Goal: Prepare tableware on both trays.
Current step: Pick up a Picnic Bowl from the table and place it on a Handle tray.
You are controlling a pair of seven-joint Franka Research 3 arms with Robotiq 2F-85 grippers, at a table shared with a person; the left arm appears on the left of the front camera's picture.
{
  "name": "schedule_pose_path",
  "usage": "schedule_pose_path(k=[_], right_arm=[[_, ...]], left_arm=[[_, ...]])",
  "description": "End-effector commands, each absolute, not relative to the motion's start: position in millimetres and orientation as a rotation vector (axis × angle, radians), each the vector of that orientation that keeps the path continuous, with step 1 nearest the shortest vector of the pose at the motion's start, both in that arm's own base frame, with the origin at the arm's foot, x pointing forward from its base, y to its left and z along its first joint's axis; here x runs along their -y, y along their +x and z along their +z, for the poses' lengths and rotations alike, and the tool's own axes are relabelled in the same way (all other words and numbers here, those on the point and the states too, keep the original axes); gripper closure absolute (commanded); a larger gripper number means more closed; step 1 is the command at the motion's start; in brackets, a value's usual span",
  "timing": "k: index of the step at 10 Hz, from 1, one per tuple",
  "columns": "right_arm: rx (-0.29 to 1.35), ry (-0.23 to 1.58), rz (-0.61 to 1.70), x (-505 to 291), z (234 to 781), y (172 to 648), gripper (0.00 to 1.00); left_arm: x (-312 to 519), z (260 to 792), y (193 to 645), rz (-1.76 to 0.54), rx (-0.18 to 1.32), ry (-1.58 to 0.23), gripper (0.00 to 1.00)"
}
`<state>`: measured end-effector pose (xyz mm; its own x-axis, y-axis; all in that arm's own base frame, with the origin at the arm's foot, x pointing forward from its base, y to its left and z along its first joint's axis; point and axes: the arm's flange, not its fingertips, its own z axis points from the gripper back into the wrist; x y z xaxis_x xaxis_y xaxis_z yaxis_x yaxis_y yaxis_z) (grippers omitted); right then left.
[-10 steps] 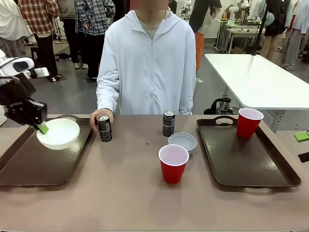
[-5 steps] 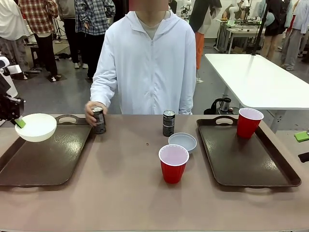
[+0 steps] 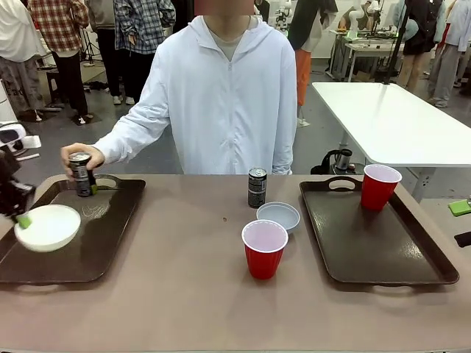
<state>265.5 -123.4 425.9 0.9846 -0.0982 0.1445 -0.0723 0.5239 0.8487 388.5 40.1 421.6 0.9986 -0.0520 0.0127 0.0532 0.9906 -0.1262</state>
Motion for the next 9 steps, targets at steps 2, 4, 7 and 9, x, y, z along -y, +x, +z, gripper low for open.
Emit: schedule_pose_path(k=[2, 4, 7, 9], right_arm=[[0.19, 1.036, -0.015, 123.1, 426.0, 266.6, 0.0], [0.19, 1.036, -0.015, 123.1, 426.0, 266.6, 0.0], [0.19, 1.036, -0.015, 123.1, 426.0, 266.6, 0.0], [0.19, 1.036, -0.015, 123.1, 426.0, 266.6, 0.0]], left_arm=[[-44.8, 459.8, 327.0, -0.118, -0.034, -0.071, 0.9], [-38.8, 450.0, 330.0, -0.12, -0.047, -0.073, 0.9], [-38.9, 449.5, 333.2, -0.108, -0.047, -0.078, 0.9], [-38.1, 447.7, 341.7, -0.107, -0.008, -0.102, 0.9]])
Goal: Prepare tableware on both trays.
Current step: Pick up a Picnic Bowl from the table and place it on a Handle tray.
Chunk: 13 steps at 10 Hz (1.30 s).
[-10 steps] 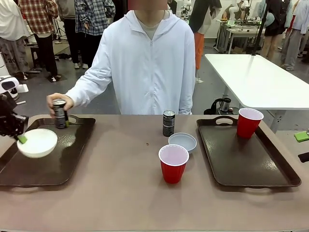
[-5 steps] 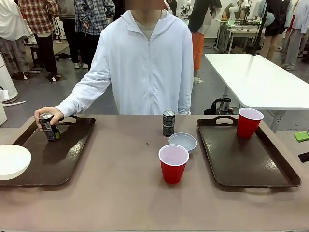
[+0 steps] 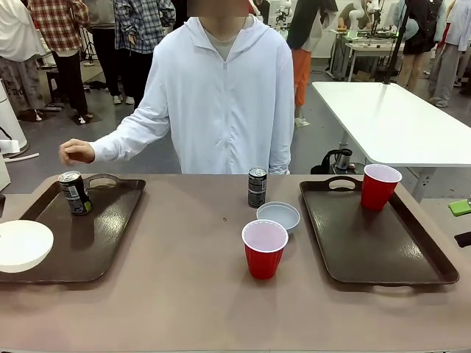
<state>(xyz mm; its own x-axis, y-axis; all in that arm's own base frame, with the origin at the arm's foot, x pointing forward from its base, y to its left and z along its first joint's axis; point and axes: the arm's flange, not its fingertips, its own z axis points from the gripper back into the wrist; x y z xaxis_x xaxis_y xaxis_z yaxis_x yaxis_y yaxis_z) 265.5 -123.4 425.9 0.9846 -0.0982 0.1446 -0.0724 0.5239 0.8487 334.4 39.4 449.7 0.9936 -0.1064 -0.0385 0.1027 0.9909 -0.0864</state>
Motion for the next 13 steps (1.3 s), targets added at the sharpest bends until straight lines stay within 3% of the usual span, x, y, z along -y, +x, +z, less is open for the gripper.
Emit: schedule_pose_path(k=[1, 5, 11, 12, 13], right_arm=[[0.19, 1.036, -0.015, 123.1, 426.0, 266.6, 0.0], [0.19, 1.036, -0.015, 123.1, 426.0, 266.6, 0.0], [0.19, 1.036, -0.015, 123.1, 426.0, 266.6, 0.0], [0.19, 1.036, -0.015, 123.1, 426.0, 266.6, 0.0], [0.19, 1.036, -0.015, 123.1, 426.0, 266.6, 0.0]], left_arm=[[-36.7, 436.4, 356.3, -0.072, 0.079, -0.134, 0.9], [-26.6, 382.6, 395.3, -0.057, 0.136, -0.243, 0.9], [-29.9, 354.3, 417.9, -0.003, 0.11, -0.229, 0.9], [-29.5, 354.7, 418.2, 0.001, 0.109, -0.226, 0.88], [-28.9, 355.4, 418.7, 0.005, 0.107, -0.221, 0.74]])
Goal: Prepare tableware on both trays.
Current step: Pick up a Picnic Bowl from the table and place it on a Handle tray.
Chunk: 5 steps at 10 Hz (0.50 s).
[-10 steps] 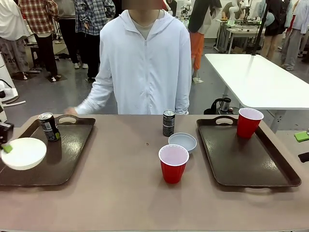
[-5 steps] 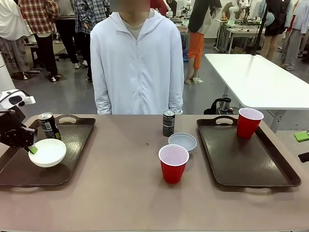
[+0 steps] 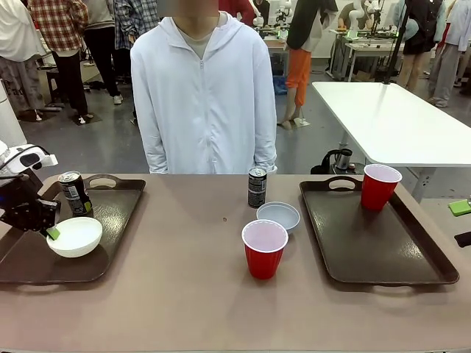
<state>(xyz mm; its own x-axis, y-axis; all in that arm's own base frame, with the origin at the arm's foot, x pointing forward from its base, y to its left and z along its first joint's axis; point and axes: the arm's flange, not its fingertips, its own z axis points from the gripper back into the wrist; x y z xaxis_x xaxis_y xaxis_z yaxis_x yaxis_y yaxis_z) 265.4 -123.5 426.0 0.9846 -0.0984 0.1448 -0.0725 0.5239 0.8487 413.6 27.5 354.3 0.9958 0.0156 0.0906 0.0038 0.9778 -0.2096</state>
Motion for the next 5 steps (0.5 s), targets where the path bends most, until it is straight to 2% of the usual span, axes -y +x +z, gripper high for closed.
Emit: schedule_pose_path(k=[1, 2, 3, 4, 5], right_arm=[[0.19, 1.036, -0.015, 123.1, 426.0, 266.6, 0.0], [0.19, 1.036, -0.015, 123.1, 426.0, 266.6, 0.0], [0.19, 1.036, -0.015, 123.1, 426.0, 266.6, 0.0], [0.19, 1.036, -0.015, 123.1, 426.0, 266.6, 0.0], [0.19, 1.036, -0.015, 123.1, 426.0, 266.6, 0.0]], left_arm=[[-29.4, 355.1, 417.9, 0.007, 0.105, -0.219, 0.68], [-30.0, 359.5, 415.4, 0.002, 0.106, -0.205, 0.54], [-31.6, 364.9, 411.8, -0.008, 0.101, -0.157, 0.48], [-30.4, 371.8, 405.1, -0.029, 0.096, -0.137, 0.34], [-27.2, 381.1, 397.0, -0.055, 0.089, -0.134, 0.28]])
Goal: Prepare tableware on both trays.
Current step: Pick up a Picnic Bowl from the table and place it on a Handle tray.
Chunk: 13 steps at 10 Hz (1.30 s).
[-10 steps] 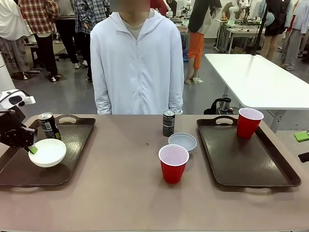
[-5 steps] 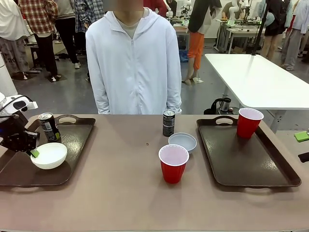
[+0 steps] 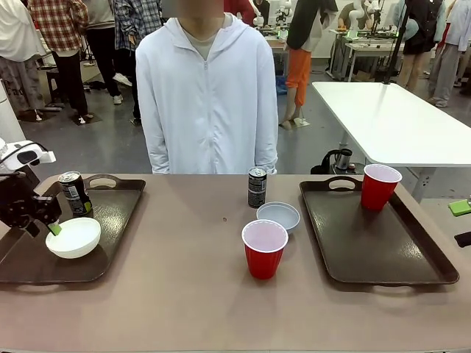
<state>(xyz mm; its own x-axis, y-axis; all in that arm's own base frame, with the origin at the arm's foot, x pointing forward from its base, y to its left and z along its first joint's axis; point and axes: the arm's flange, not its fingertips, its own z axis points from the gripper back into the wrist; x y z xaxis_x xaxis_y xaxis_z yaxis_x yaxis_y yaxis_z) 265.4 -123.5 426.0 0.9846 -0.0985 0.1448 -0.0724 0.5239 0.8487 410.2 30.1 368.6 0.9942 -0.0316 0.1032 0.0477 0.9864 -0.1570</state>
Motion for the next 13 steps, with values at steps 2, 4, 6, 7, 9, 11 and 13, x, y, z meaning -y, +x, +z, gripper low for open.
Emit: schedule_pose_path(k=[2, 4, 6, 7, 9, 11, 13], right_arm=[[0.19, 1.036, -0.015, 123.1, 426.0, 266.6, 0.0], [0.19, 1.036, -0.015, 123.1, 426.0, 266.6, 0.0], [0.19, 1.036, -0.015, 123.1, 426.0, 266.6, 0.0], [0.19, 1.036, -0.015, 123.1, 426.0, 266.6, 0.0], [0.19, 1.036, -0.015, 123.1, 426.0, 266.6, 0.0], [0.19, 1.036, -0.015, 123.1, 426.0, 266.6, 0.0], [0.19, 1.036, -0.015, 123.1, 426.0, 266.6, 0.0]], left_arm=[[-20.8, 394.5, 381.4, -0.093, 0.052, -0.109, 0.08], [-13.5, 413.5, 363.4, -0.116, 0.041, -0.074, 0.0], [-10.6, 430.2, 349.7, -0.134, 0.05, -0.026, 0.0], [-10.8, 434.7, 347.6, -0.122, 0.063, -0.007, 0.0], [-9.6, 437.6, 361.8, -0.145, 0.056, -0.057, 0.0], [-9.6, 437.6, 361.8, -0.145, 0.056, -0.057, 0.0], [-9.6, 437.6, 361.8, -0.145, 0.056, -0.057, 0.0]])
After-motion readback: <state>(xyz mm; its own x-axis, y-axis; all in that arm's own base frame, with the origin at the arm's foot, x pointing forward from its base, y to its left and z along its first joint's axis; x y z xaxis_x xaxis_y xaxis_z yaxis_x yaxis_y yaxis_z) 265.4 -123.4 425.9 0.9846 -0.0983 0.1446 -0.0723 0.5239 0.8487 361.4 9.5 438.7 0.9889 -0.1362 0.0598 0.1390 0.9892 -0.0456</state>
